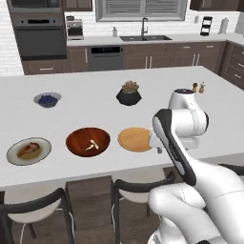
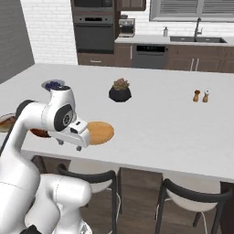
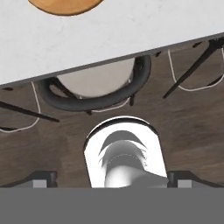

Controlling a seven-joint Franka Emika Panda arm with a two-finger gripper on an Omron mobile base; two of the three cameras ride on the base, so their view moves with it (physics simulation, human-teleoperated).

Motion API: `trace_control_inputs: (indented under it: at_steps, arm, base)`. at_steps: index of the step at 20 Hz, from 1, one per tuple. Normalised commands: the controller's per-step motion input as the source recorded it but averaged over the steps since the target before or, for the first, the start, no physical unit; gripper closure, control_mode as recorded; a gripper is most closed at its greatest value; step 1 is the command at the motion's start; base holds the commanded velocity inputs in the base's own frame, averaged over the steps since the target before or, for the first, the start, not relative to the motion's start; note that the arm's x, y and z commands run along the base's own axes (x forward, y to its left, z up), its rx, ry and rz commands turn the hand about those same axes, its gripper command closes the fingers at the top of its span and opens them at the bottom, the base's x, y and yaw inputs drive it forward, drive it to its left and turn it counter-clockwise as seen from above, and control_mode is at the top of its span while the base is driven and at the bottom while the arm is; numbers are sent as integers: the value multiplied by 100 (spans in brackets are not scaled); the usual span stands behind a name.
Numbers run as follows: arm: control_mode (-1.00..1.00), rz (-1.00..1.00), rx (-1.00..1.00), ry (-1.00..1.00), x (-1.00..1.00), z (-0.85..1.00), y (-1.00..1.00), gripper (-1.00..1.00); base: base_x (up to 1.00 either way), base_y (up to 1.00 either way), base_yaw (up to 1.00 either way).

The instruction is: Pick the chicken drumstick and mushroom from their plates and place them in the bowl. Then put the bowl in the fridge.

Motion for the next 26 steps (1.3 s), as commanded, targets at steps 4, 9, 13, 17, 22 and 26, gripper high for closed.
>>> trace_control_inputs:
  at_steps: [4, 9, 13, 17, 22, 26]
  arm:
    - [100, 0, 0, 0, 0, 0, 0, -100]
    - [100, 0, 0, 0, 0, 0, 0, -100]
    - [100, 0, 0, 0, 0, 0, 0, -100]
    - [100, 0, 0, 0, 0, 0, 0, -100]
    - [100, 0, 0, 0, 0, 0, 0, -100]
    - [100, 0, 0, 0, 0, 0, 0, -100]
  base:
    - [-7, 100, 0]
    - [1, 91, 0]
    - [20, 43, 2]
    - [33, 28, 0]
    - [46, 35, 0]
    - [45, 32, 0]
